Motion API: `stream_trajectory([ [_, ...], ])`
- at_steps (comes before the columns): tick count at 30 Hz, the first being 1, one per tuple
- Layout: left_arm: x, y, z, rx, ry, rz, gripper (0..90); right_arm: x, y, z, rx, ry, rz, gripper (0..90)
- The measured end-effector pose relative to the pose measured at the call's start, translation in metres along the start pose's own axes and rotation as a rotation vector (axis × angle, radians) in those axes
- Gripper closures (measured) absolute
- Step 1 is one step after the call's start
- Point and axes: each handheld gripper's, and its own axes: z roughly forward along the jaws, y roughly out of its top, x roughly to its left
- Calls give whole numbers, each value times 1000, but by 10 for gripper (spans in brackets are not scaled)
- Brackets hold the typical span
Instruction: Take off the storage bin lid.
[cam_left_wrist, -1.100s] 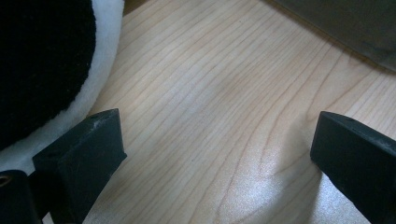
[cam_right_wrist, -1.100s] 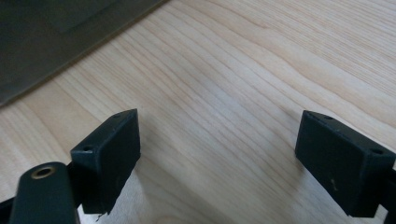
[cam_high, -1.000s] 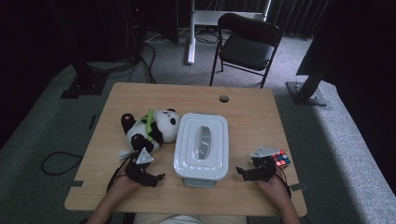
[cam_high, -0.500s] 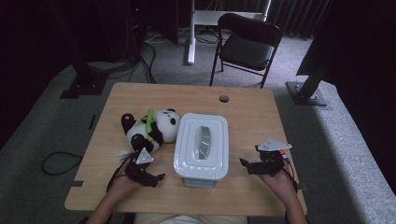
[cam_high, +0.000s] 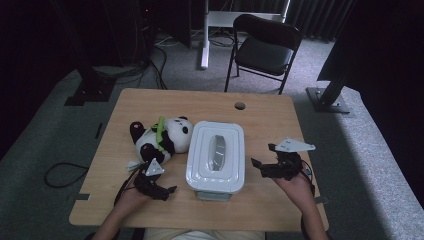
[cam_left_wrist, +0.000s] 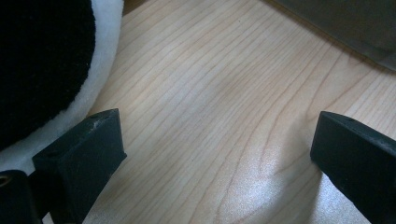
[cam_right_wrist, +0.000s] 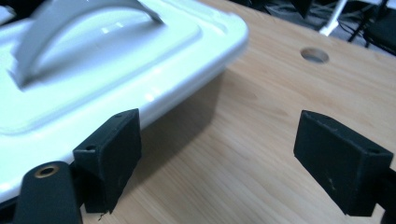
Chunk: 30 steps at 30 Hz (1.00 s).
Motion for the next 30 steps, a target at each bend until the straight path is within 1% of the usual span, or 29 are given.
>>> stream_trajectory([
  [2,0,0,0,-2,0,-3,33,4,4,2,-4,24,-8,149],
  [10,0,0,0,2,-1,-1,33,22,18,11,-47,79,-14,140],
  [13,0,0,0,2,-1,0,33,30,22,16,-52,106,-22,138],
  [15,0,0,0,2,-1,0,33,35,23,19,-55,134,-21,150],
  [18,0,0,0,2,-1,0,33,45,25,26,-55,166,-34,152],
  [20,0,0,0,2,-2,0,33,52,26,30,-54,183,-52,167],
  [22,0,0,0,2,-1,1,33,57,27,35,-51,208,-55,167],
  [26,0,0,0,1,-2,-1,33,65,31,42,-52,232,-61,168],
  [27,0,0,0,1,-3,0,33,67,31,44,-50,239,-65,195],
  [29,0,0,0,2,-3,2,33,71,32,47,-45,229,-84,205],
  [30,0,0,0,3,-3,2,33,72,33,48,-48,239,-77,193],
])
